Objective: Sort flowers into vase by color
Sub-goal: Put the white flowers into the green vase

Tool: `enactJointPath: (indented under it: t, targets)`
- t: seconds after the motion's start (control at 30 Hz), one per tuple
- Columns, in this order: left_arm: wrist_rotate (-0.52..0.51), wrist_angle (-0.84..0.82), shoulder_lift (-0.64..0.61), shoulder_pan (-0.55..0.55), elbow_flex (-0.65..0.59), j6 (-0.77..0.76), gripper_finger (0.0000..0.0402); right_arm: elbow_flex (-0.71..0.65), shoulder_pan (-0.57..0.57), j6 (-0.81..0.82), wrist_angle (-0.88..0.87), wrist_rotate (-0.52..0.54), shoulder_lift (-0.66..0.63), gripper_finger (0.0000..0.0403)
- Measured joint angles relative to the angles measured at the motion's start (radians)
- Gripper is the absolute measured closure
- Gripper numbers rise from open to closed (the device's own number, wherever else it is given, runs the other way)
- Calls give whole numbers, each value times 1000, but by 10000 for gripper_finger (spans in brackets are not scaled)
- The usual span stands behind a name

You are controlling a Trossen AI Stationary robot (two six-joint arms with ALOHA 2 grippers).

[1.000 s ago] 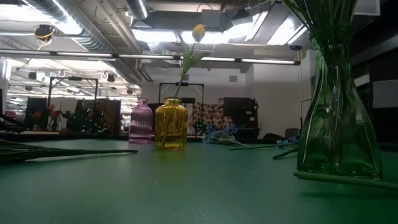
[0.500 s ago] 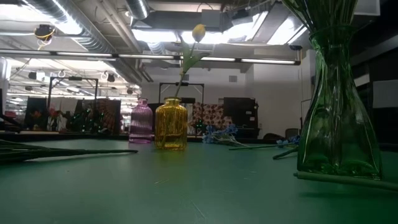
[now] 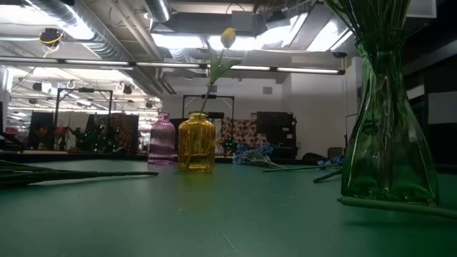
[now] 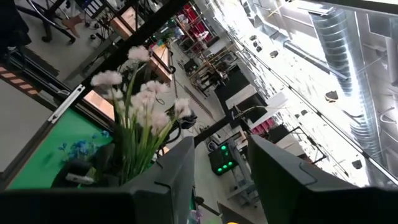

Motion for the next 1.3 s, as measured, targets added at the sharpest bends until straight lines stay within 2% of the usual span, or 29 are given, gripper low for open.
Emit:
enactJointPath:
  t: [0.23,0.57,0.8,1.03,1.17,1.3]
  targets:
    - [0,-67,0,22,-3,3,394,0,0,21,0,0,0,251]
    - [-8,-50,0,60,-76,-70,394,0,0,23,0,0,0,251]
    - [-8,-43,0,71,-77,-28,394,0,1,53,-22,0,1,251]
    - [-9,-76,0,75,-77,-91,394,0,2,56,-21,0,4,251]
    - [-9,-126,0,79,-77,-177,394,0,2,57,-21,0,4,251]
    - [-10,-148,0,81,-77,-186,394,0,2,56,-21,0,4,251]
